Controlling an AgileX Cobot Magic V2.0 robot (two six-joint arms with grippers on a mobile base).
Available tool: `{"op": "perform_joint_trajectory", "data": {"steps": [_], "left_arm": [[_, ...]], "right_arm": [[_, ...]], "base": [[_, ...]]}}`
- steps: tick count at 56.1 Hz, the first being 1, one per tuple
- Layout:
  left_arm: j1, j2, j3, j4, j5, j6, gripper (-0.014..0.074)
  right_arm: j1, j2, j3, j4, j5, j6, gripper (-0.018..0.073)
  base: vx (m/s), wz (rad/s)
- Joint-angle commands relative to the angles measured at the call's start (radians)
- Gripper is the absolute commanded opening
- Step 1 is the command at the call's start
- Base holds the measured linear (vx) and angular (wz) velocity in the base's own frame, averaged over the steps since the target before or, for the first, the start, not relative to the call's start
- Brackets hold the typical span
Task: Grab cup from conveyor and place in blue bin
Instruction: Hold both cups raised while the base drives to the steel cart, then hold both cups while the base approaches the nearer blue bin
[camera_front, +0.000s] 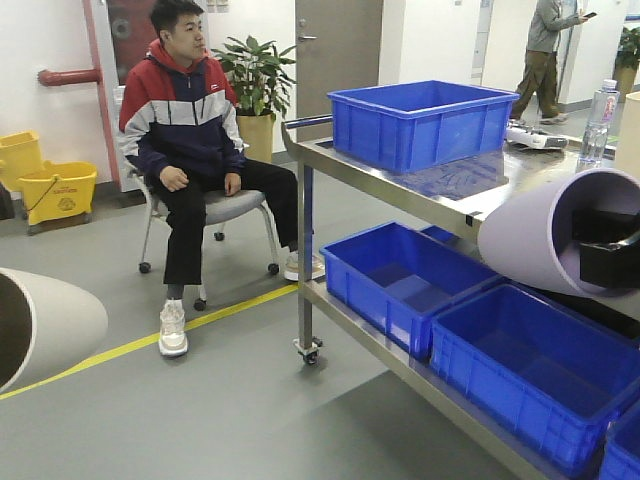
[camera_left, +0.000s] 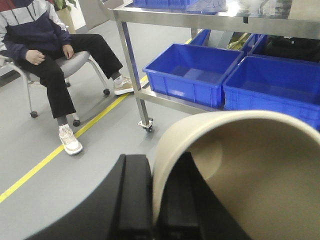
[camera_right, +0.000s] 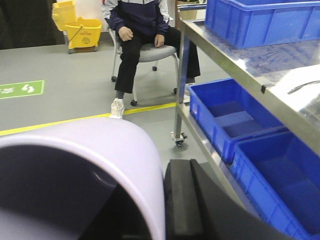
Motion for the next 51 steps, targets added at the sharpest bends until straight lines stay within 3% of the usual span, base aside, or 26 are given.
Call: {"op": "perform_joint_trajectory", "data": {"steps": [1, 21, 51], "left_arm": [[-0.006, -0.01, -0.027, -0.016, -0.087, -0.007, -0.0008], [-0.006, -0.01, -0.027, -0.016, -0.087, -0.007, -0.0008], [-0.006, -0.011, -0.027, -0.016, -0.087, -0.007, -0.0007]], "right_arm": [[0.0, -0.016, -0.031, 0.006, -0.089, -0.01, -0.0009], [0.0, -0.016, -0.031, 0.006, -0.089, -0.01, -0.0009], [0.0, -0.016, -0.031, 0.006, -0.089, -0.01, -0.0009]], "base": [[0.35, -0.13], [0.33, -0.29], [0.3, -0.62]]}}
